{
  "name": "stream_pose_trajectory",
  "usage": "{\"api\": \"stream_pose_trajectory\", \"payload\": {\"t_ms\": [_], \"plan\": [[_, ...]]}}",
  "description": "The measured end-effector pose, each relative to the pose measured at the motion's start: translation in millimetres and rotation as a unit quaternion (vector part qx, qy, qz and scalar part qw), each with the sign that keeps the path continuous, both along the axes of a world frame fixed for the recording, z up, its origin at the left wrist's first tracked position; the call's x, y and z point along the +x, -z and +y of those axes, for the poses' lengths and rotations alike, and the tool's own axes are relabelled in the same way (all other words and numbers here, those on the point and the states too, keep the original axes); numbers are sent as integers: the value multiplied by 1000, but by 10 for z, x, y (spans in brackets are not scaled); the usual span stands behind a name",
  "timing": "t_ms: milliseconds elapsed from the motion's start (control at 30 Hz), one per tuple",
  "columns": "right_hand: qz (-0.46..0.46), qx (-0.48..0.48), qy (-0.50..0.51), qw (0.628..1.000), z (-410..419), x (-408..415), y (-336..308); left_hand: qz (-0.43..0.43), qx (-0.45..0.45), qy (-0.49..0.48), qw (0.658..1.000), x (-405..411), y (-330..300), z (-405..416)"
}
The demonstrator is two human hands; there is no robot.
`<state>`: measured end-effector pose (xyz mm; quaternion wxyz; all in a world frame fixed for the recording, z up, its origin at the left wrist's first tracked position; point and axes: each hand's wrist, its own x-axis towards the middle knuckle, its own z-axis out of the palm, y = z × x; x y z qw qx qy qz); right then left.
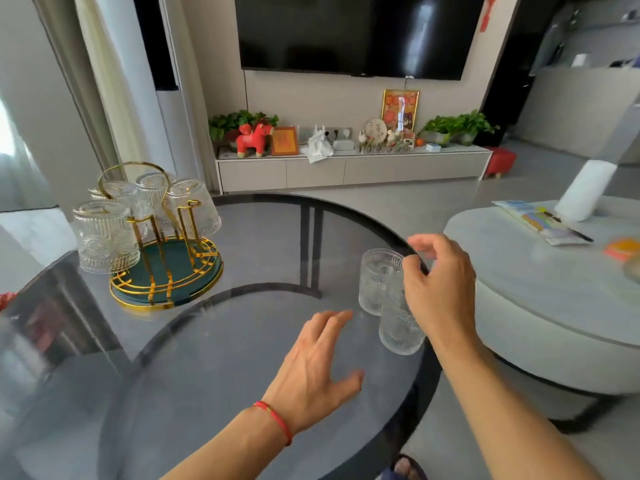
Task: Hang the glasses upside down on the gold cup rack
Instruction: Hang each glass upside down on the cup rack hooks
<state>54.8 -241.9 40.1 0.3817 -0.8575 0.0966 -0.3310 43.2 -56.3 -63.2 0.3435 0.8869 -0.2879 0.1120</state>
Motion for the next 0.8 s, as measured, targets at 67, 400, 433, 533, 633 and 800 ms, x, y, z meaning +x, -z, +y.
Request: {"api": "stream_pose_trajectory", "payload": {"t_ms": [67, 400, 433, 533, 633, 800], "plan": [[81, 86, 28, 993, -173, 2, 35, 25, -44, -3, 999, 10, -99, -297], [228, 268, 7, 936, -396, -40, 115, 90, -111, -76, 987, 99, -295, -994], [238, 262, -2, 935, -414, -33, 130, 85, -99, -82, 988, 109, -301, -976], [270, 231, -54, 933, -435, -15, 190, 76, -75, -90, 990, 120, -346, -799], [289, 203, -148, 924, -410, -18, 226, 113, -72, -88, 987, 132, -422, -434], [298, 184, -255, 901, -51, 42, 264, 238, -139, -141, 951, 270, -630, 422]]}}
